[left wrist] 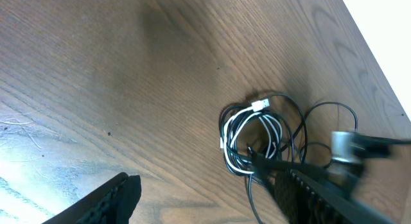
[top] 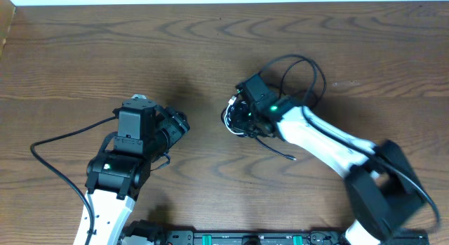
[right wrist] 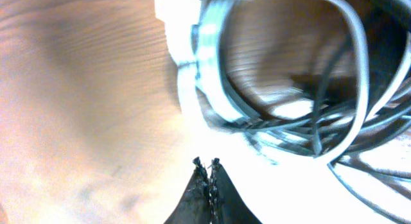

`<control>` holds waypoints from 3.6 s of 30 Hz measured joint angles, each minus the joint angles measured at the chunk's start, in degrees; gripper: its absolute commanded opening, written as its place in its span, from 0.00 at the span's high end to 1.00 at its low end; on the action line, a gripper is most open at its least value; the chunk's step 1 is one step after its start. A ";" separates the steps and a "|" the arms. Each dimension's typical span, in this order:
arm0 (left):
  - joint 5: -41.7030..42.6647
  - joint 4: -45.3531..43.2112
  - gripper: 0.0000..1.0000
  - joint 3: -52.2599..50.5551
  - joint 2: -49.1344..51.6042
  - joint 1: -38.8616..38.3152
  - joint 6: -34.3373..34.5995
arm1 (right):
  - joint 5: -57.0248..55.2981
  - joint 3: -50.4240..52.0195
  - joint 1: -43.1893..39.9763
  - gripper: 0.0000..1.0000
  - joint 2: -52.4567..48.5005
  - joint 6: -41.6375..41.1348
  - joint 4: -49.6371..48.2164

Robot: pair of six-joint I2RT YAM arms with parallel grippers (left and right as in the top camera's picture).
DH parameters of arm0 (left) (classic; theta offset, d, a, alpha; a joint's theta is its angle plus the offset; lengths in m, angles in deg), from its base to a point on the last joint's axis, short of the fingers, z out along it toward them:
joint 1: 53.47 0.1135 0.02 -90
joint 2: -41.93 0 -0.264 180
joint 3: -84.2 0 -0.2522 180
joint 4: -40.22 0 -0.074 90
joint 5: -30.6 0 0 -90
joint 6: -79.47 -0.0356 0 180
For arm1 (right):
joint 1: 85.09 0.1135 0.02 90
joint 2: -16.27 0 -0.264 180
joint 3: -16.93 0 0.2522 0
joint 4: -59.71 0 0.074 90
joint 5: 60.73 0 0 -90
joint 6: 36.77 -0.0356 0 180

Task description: Untangle cables

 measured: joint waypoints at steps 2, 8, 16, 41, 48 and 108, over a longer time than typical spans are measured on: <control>0.00 0.00 0.26 0.00 0.00 0.00 0.00 | 1.66 0.00 -0.04 0.99 5.95 6.54 0.33; 0.04 0.00 0.26 0.00 0.68 0.00 0.24 | -0.13 -0.02 -0.04 0.80 20.31 24.02 6.84; 5.55 -1.90 0.26 0.00 6.82 -2.49 -2.34 | -19.93 0.00 -1.81 0.70 22.95 19.65 20.61; 6.93 -27.50 0.39 0.00 37.77 -20.11 36.89 | -32.24 0.00 -13.70 0.60 25.62 6.21 33.27; 5.38 -29.09 0.51 0.00 39.71 -20.13 38.21 | -32.24 0.00 -13.70 0.60 25.62 6.21 33.29; -0.70 -26.62 0.93 0.04 13.49 -25.57 5.70 | -4.85 0.00 -13.68 0.41 3.82 18.08 14.53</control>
